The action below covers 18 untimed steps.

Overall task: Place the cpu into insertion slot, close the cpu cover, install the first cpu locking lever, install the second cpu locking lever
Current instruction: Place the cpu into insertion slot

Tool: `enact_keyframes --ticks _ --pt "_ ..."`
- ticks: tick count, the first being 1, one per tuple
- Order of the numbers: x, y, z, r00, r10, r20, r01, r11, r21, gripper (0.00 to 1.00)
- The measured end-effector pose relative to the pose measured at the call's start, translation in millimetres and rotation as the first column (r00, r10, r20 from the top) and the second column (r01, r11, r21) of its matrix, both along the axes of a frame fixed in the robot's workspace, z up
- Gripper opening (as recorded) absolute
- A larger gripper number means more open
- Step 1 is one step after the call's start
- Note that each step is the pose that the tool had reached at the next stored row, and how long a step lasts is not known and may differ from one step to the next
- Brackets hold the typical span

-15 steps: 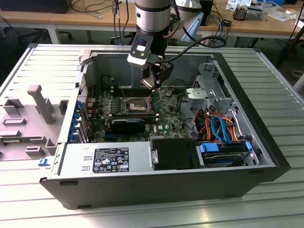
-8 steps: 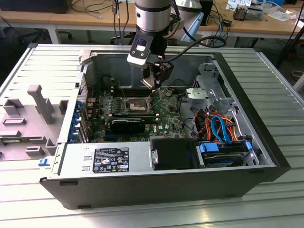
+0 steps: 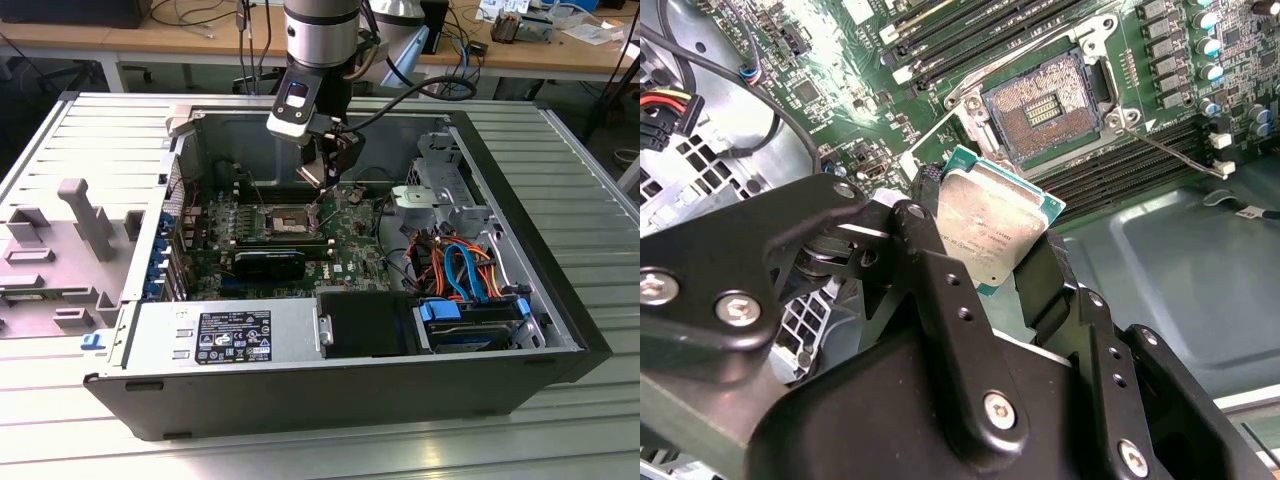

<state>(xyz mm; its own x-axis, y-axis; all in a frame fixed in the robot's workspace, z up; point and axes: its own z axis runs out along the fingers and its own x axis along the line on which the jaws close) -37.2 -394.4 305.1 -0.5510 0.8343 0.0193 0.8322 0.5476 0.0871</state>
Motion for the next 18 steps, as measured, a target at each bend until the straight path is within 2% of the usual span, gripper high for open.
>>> enact_keyframes --ticks 18 --pt "0.0 0.0 -0.1 0.9998 -0.019 0.0001 0.019 0.9998 0.0001 0.54"
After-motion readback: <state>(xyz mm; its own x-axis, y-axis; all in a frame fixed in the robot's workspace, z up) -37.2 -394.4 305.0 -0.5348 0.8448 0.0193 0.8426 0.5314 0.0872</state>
